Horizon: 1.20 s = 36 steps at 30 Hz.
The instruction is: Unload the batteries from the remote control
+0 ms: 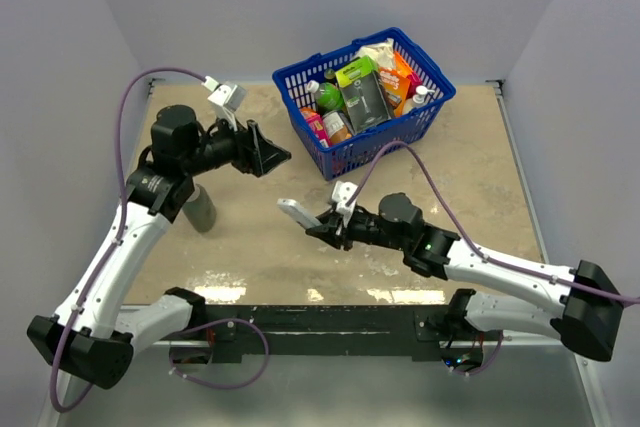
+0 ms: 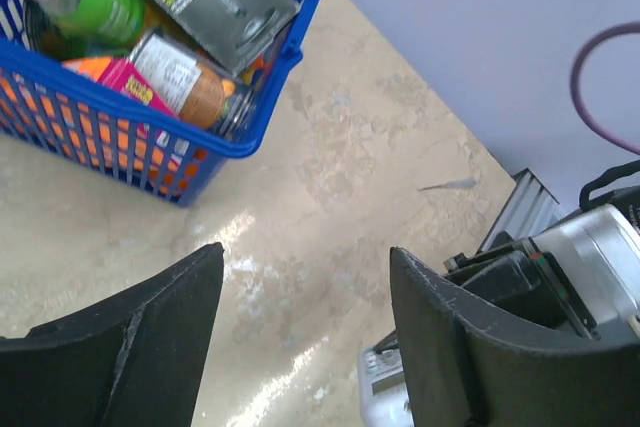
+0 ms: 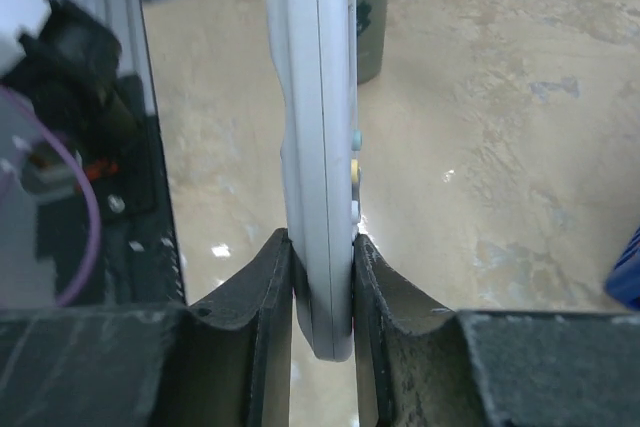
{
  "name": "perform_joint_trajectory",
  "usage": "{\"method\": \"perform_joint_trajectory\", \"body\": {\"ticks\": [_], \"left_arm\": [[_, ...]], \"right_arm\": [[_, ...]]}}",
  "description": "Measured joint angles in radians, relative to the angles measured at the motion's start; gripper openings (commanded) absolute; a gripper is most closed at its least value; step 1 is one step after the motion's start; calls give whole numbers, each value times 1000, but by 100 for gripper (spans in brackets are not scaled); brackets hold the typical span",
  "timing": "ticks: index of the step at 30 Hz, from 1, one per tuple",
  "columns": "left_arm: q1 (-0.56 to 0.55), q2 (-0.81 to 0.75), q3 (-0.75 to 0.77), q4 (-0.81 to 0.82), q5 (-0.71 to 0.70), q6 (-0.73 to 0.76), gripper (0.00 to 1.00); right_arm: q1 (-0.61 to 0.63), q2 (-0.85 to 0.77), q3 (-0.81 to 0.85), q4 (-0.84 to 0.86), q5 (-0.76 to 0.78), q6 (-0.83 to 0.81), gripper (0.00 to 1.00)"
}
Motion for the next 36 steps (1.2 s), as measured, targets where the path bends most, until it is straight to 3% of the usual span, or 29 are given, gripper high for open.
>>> {"method": "perform_joint_trajectory", "body": {"ticks": [8,16,27,36], "left_arm": [[0,-71,-89,173,130,-19,72],[0,-82,-251,351,297,-128,72],[-1,-133,-362,506,366,-302,70],[-29,-145,-466,827,411,-591,70]], "right_arm": [[-12,-122,-109,209,167,571,0],[-20,-13,-229,520,116,977,0],[-20,12,-250,792,55,1085,0],[-21,52,-251,946,-2,1111,0]]}}
